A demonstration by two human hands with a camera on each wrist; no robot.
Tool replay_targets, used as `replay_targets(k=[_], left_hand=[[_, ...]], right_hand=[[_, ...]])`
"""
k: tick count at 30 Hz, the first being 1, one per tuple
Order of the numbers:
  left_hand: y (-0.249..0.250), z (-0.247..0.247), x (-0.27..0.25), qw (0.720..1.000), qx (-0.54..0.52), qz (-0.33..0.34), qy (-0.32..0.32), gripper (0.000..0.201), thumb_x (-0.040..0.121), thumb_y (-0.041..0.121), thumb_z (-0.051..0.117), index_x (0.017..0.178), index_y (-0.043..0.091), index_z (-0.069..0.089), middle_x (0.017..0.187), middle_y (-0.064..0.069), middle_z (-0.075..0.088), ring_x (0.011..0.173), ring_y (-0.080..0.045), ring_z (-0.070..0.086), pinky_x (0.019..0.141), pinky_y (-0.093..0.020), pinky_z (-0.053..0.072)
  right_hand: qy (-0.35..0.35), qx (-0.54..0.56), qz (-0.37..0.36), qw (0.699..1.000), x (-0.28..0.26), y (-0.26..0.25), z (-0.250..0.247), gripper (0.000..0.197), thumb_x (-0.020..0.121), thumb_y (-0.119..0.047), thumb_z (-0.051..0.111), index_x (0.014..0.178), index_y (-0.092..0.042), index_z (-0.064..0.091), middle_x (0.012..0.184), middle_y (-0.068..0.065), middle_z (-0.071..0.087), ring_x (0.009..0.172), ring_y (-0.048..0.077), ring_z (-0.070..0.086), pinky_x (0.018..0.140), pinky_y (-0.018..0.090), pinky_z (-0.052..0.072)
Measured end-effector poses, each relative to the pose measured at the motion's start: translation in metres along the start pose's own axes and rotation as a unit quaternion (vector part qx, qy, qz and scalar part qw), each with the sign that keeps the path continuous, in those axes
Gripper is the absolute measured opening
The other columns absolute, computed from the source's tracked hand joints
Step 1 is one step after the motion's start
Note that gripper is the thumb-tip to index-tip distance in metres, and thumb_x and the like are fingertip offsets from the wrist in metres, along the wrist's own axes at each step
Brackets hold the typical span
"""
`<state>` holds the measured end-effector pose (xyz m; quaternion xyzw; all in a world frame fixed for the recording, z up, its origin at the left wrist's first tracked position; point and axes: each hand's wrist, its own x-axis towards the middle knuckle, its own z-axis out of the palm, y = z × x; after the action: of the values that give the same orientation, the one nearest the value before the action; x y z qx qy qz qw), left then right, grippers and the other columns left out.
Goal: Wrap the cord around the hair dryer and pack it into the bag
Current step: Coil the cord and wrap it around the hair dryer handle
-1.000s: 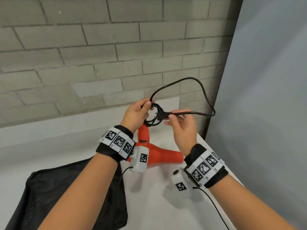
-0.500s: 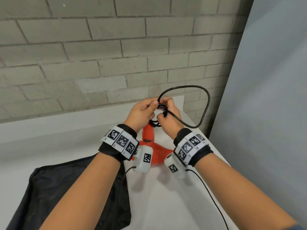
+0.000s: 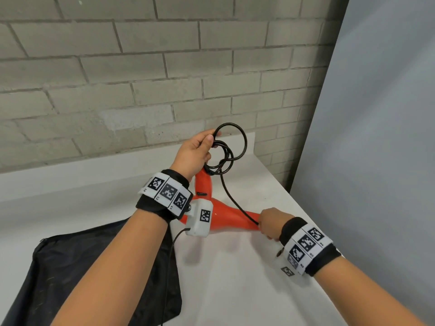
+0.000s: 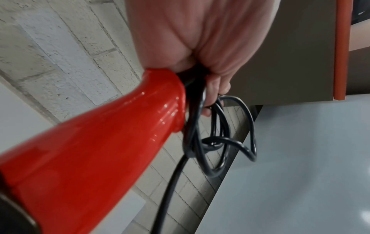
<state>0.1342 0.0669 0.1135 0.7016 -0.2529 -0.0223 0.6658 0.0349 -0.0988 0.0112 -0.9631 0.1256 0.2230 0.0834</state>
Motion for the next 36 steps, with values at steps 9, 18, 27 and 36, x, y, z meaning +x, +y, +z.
replay_targets(k=[9, 18, 27, 36], left_hand=[[-0.002, 0.003, 0.001, 1.0, 0.004, -0.006, -0.016, 0.025, 0.097, 0.018, 0.037, 0.112, 0.015, 0.057, 0.075, 0.003, 0.052, 0.041, 0.0, 0.029, 0.042, -0.008, 0.028], [0.0, 0.0, 0.0, 1.0, -0.006, 0.0, -0.013, 0.026, 0.097, 0.015, 0.037, 0.114, 0.019, 0.056, 0.074, 0.001, 0.052, 0.044, -0.005, 0.029, 0.042, -0.01, 0.027], [0.0, -0.007, 0.0, 1.0, 0.009, 0.007, 0.002, 0.032, 0.097, 0.013, 0.036, 0.079, 0.027, 0.059, 0.071, 0.003, 0.05, 0.039, -0.002, 0.028, 0.042, -0.013, 0.026], [0.002, -0.007, -0.001, 1.0, 0.011, 0.008, -0.028, 0.031, 0.097, 0.013, 0.035, 0.079, 0.024, 0.057, 0.056, 0.015, 0.053, 0.038, -0.002, 0.027, 0.042, -0.014, 0.024]], right_hand=[[0.171, 0.283, -0.177, 0.927, 0.001, -0.03, -0.045, 0.052, 0.092, -0.014, 0.048, 0.14, -0.024, 0.031, 0.132, 0.01, 0.048, 0.103, 0.02, 0.051, 0.092, 0.024, 0.036], [0.231, 0.461, -0.202, 0.833, 0.032, -0.055, -0.045, 0.02, 0.09, -0.016, 0.053, 0.103, -0.009, 0.067, 0.097, 0.003, 0.067, 0.092, 0.019, 0.059, 0.086, 0.028, 0.044], [0.194, 0.147, 0.051, 0.969, 0.044, -0.01, -0.032, 0.024, 0.088, -0.024, 0.05, 0.107, -0.027, 0.064, 0.118, 0.003, 0.064, 0.112, 0.026, 0.055, 0.101, 0.042, 0.038], [0.158, 0.367, -0.293, 0.868, 0.015, -0.05, -0.059, 0.025, 0.095, -0.009, 0.042, 0.111, -0.008, 0.061, 0.111, 0.003, 0.063, 0.109, 0.017, 0.054, 0.101, 0.027, 0.035]])
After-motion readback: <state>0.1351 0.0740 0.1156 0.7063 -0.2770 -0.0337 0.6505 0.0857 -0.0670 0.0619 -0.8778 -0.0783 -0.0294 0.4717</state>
